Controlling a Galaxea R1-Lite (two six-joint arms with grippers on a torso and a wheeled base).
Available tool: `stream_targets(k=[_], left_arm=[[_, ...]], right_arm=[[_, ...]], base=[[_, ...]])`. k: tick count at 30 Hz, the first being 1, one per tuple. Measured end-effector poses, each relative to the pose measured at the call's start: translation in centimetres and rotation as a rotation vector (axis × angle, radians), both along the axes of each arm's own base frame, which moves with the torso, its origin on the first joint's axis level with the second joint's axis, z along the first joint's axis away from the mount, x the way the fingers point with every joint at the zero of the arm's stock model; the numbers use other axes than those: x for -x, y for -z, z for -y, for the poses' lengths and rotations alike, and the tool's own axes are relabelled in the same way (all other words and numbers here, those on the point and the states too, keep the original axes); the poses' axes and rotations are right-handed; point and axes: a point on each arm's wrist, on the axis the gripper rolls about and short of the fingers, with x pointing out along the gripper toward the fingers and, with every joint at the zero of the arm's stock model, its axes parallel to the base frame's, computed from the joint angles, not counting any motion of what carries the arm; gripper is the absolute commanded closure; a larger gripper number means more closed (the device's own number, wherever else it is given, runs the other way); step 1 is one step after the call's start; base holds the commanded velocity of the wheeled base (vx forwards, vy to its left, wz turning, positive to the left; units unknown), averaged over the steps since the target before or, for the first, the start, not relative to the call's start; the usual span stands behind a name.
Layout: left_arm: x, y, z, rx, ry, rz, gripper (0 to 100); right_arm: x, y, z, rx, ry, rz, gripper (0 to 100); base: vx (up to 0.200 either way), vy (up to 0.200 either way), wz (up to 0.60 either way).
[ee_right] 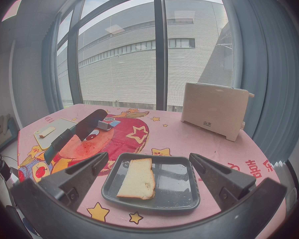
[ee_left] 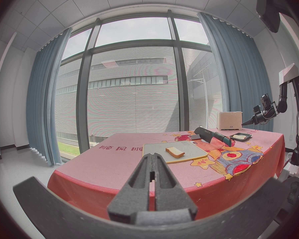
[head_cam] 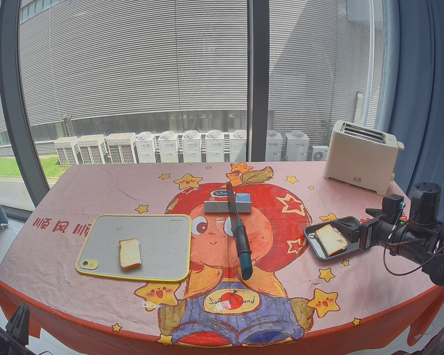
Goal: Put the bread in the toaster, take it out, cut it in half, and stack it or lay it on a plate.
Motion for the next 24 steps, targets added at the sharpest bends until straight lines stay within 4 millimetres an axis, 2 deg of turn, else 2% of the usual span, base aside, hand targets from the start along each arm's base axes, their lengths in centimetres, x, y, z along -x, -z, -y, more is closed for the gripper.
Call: stream_targets(k=[24], left_arm=[[0.0, 0.0, 0.0, 0.0, 0.0, 0.0, 100]], right_arm=[[-0.3, -0.3, 1.9, -0.005, 0.09, 0.049, 0]], base=[[0.0, 0.0, 0.0]])
